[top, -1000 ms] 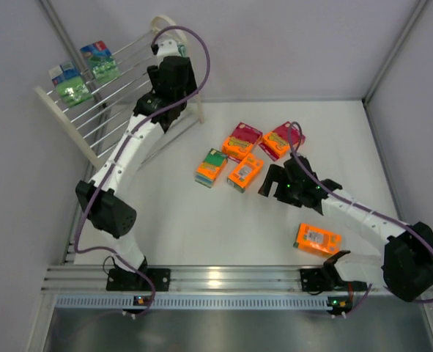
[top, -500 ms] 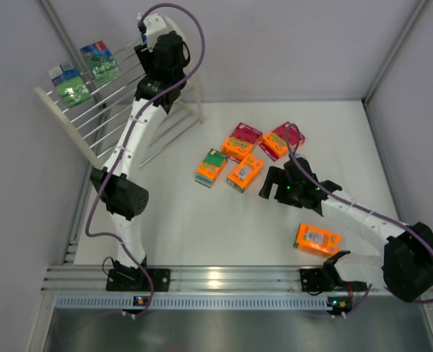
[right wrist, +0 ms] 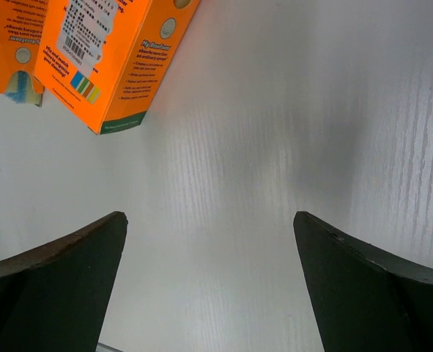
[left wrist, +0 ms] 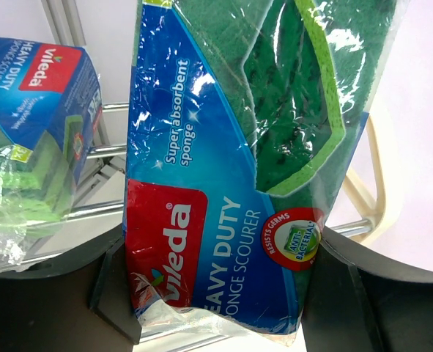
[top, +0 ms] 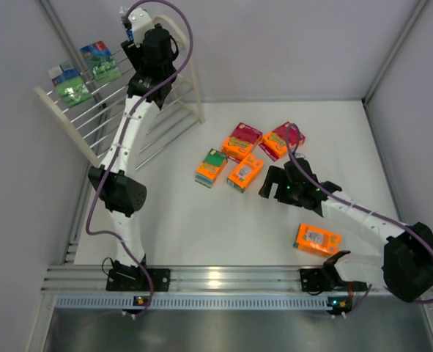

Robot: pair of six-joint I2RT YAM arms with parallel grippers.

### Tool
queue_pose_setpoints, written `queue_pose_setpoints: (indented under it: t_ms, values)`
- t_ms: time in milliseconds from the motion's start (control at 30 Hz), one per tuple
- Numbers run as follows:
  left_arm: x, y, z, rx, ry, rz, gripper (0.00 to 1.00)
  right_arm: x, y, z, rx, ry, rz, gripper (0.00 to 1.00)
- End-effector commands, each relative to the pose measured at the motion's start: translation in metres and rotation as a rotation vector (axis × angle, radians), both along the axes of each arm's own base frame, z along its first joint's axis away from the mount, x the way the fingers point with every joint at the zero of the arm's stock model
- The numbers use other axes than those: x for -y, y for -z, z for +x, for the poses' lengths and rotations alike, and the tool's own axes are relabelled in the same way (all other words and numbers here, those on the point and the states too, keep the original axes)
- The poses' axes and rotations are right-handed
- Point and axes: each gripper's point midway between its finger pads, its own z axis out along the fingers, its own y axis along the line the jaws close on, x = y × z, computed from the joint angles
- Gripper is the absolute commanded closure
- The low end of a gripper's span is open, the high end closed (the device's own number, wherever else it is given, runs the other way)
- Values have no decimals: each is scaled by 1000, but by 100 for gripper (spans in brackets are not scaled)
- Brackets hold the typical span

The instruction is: Place and organize the cleaning sponges onto the shelf

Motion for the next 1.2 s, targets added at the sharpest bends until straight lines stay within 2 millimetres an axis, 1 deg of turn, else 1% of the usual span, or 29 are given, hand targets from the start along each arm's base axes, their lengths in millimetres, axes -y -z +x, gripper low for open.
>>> queue_pose_setpoints:
  t_ms: [0,167,300,433,500,533,633,800,933,967,1000,1033,1133,1167]
  values:
    - [0,-15,5,78,-19,-33,34,-4,-13,14,62,2,12,1]
    - [-3,-9,9,68,-22,-31,34,-6,-11,16,56,11,21,1]
    - [-8,-3,9,59,-28,-41,32,-7,-15,17,63,21,37,1]
    - [-9,-3,10,59,-20,-48,17,-7,-14,18,64,29,42,1]
    - [-8,-1,11,56,-11,-47,13,-7,-14,17,63,28,44,1]
    - [-8,-1,11,57,-10,-47,8,-7,-13,17,61,28,44,1]
    - [-9,-2,11,56,-8,-47,5,-7,-12,15,59,25,45,1]
    - [-5,-8,13,71,23,-52,4,-6,-12,14,60,31,51,1]
    - [-1,-20,10,90,56,-51,2,-7,-14,15,65,27,54,1]
    - [-2,-30,6,106,64,-49,2,-8,-17,16,75,24,57,1]
    - [-2,-35,3,113,73,-47,2,-8,-20,17,83,18,55,1]
    - [-1,-48,-4,134,95,-49,2,-8,-24,19,95,20,57,1]
    - [0,-65,-15,153,127,-31,2,-7,-36,23,138,17,56,1]
    - [0,-79,-25,175,148,-29,2,-7,-44,25,160,16,63,1]
